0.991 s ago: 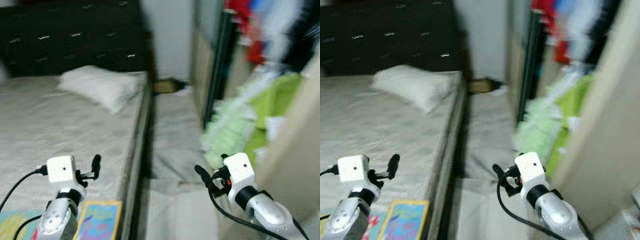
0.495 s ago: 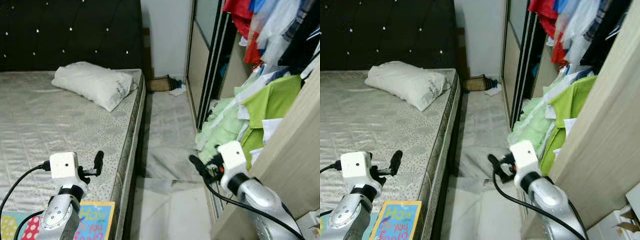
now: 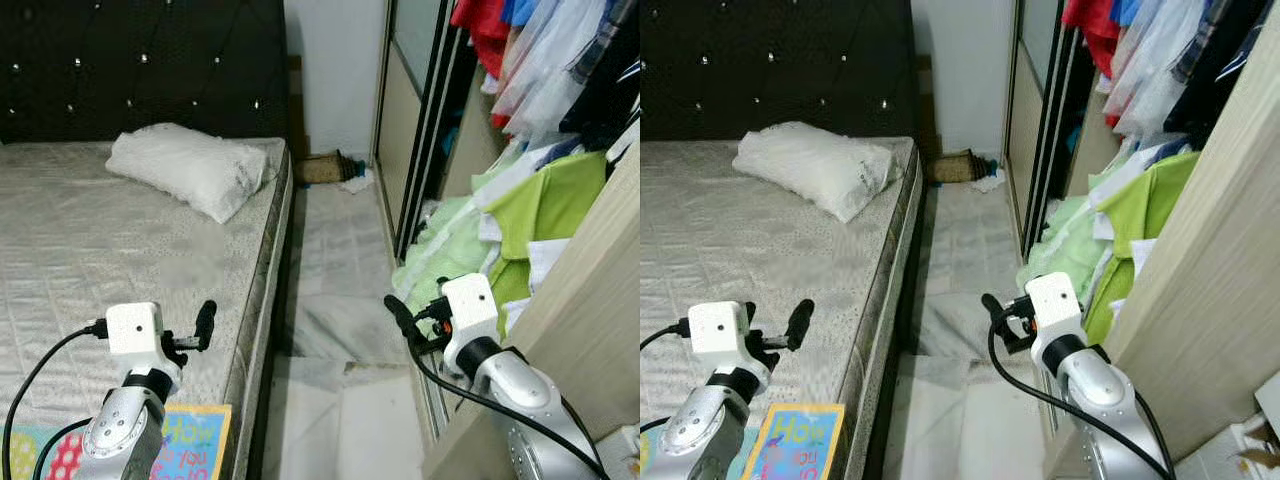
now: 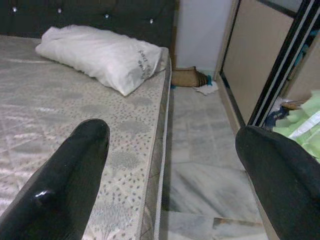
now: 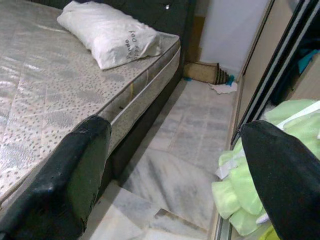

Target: Clean up the room

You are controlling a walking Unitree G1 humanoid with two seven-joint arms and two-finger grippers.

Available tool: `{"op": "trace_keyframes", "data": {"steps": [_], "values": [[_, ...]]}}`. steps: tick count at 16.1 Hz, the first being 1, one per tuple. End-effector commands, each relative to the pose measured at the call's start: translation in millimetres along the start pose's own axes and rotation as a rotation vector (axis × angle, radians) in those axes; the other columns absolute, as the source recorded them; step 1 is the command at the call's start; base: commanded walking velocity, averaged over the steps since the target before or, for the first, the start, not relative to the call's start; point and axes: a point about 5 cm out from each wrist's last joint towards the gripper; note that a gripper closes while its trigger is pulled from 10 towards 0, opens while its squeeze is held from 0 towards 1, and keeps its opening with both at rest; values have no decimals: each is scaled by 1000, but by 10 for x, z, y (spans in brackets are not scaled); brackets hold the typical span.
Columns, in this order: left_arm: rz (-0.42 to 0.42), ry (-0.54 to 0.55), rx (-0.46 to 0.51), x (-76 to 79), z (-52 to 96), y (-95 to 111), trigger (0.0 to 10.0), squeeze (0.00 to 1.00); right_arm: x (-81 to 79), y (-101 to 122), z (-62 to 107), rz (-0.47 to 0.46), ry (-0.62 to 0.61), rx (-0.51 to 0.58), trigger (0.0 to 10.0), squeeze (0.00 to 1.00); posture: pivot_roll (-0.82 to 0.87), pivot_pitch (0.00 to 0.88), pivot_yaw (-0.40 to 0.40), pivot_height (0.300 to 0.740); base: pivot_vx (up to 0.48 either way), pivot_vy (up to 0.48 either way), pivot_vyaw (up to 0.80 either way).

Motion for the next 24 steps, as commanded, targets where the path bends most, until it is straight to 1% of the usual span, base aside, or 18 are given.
{"op": "trace_keyframes", "data": {"steps": [1,12,14,16,20,24], "values": [[-8,-7,4,-6,-30,24,10000,0,13,30,-28,8,-7,17,10000,0,-138,0,28,740,296,0,0],[-3,-11,-5,-1,-34,10,10000,0,6,-4,-19,11,-13,22,10000,0,-140,0,27,740,306,0,0],[-1,13,-11,-12,-29,5,10000,0,4,-16,-15,11,-11,20,10000,0,-139,0,27,740,0,0,0],[1,11,-12,-15,-32,2,10000,0,-13,-3,-16,44,12,31,10000,0,-139,0,27,740,0,0,0],[4,13,-15,-15,-33,-1,10000,0,-39,5,-10,50,20,38,10000,0,-139,0,29,740,0,0,800],[8,13,-14,-1,-41,-2,10000,0,-24,-2,-10,51,17,38,10000,0,-137,0,24,740,0,0,800]]}}
Point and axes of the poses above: a point about 5 cm out from each wrist's last joint towards the gripper, its own z axis pointing back from the gripper into the wrist, its own y axis along the axis of the wrist's last joint, x = y × z, and after that the axes turned 1 degree about z, right-handed
